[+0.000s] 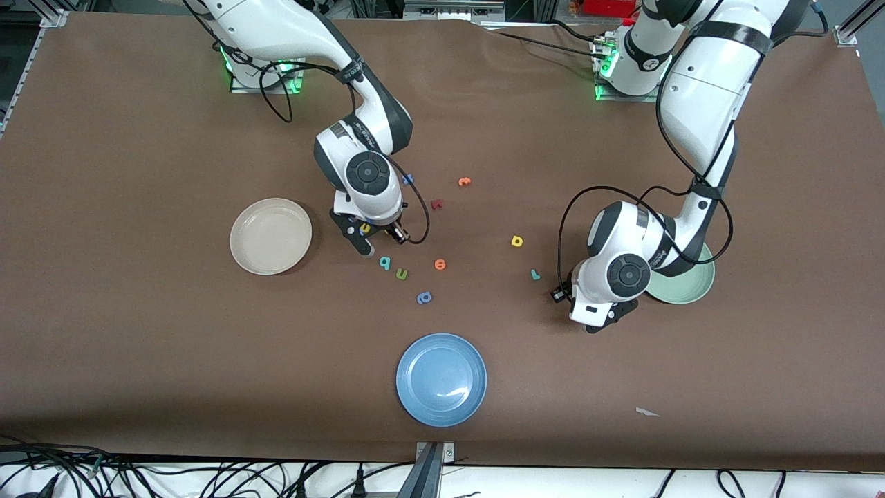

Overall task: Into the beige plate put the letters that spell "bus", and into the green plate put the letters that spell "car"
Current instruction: 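Carry the c to the green plate while the right gripper grasps yellow s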

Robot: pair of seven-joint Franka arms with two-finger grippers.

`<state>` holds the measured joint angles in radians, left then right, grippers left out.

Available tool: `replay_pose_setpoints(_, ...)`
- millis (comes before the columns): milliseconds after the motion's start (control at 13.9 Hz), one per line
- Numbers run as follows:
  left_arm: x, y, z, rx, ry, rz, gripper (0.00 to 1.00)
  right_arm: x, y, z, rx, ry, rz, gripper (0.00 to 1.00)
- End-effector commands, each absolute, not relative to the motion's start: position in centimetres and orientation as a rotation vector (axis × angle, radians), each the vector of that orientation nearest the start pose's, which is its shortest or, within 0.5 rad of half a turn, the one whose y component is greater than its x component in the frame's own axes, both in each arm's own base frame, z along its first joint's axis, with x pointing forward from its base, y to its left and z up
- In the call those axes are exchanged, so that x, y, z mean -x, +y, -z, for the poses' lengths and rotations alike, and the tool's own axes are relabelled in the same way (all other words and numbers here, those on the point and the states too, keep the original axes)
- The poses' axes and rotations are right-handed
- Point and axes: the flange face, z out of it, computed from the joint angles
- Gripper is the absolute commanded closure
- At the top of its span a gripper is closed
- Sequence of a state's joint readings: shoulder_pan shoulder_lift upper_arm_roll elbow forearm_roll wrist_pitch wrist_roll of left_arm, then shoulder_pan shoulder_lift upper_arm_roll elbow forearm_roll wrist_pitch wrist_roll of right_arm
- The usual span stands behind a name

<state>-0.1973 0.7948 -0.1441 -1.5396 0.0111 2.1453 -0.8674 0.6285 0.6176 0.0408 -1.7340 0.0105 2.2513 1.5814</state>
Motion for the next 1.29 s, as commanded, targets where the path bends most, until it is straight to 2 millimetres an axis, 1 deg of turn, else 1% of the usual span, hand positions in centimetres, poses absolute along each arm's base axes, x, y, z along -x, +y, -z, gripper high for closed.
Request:
replay_pose_setpoints(0, -65.3, -21.5, -16.8, 2.993, -0.825, -0.32, 0.99, -51.2, 40.5, -20.1, 2.81, 1.537, -0.089, 0.53)
replay_pose_setpoints(72, -65.5, -21.2, -17.6, 2.998, -0.821, -0.311, 1.0, -51.0, 40.4, -19.8, 2.778, 1.573, -0.079, 0.59)
replay_pose_setpoints(144, -66.0, -20.6, -19.6, 3.024, -0.8, -0.29, 1.0, -50.7, 40.4, -19.3, 2.782, 1.579, -0.081, 0.6)
replay_pose_setpoints(215, -66.0, -20.0, -21.7, 3.035, -0.731, -0.312, 1.0, -50.1, 40.4, -18.8, 2.793, 1.574, -0.086, 0.6)
replay_pose_setpoints(359, -65.9, -16.5, -25.5, 3.035, -0.621, -0.415, 1.0, -49.9, 40.3, -18.5, 2.791, 1.573, -0.084, 0.58)
replay_pose_setpoints(431, -65.7, -14.7, -27.2, 3.06, -0.548, -0.474, 1.0, -49.9, 40.3, -18.5, 2.791, 1.573, -0.084, 0.53)
replay_pose_setpoints(574, -65.0, -10.3, -28.7, 3.069, -0.381, -0.613, 1.0, -49.8, 40.4, -18.4, 2.793, 1.57, -0.082, 0.53)
replay_pose_setpoints(718, -64.6, -6.0, -28.0, 3.073, -0.266, -0.69, 1.0, -49.8, 40.3, -18.2, 2.796, 1.559, -0.069, 0.53)
replay_pose_setpoints(790, -64.5, -3.7, -27.2, 3.064, -0.237, -0.702, 1.0, -49.7, 40.3, -17.6, 2.808, 1.555, -0.067, 0.53)
replay_pose_setpoints(861, -64.2, -1.9, -26.3, 3.035, -0.191, -0.712, 1.0, -49.8, 40.2, -17.5, 2.81, 1.549, -0.058, 0.53)
replay_pose_setpoints(1005, -63.5, 0.4, -24.2, 2.984, -0.116, -0.751, 1.0, -49.5, 40.1, -17.1, 2.805, 1.539, -0.049, 0.54)
replay_pose_setpoints(1077, -63.2, 1.4, -23.3, 2.985, -0.111, -0.767, 1.0, -49.5, 40.0, -16.9, 2.802, 1.536, -0.045, 0.56)
replay_pose_setpoints(1149, -63.0, 1.8, -22.8, 2.99, -0.115, -0.769, 0.99, -49.5, 40.1, -16.9, 2.804, 1.529, -0.046, 0.67)
replay_pose_setpoints(1220, -62.9, 2.4, -22.7, 2.992, -0.123, -0.773, 0.93, -49.5, 40.1, -17.0, 2.804, 1.526, -0.045, 0.81)
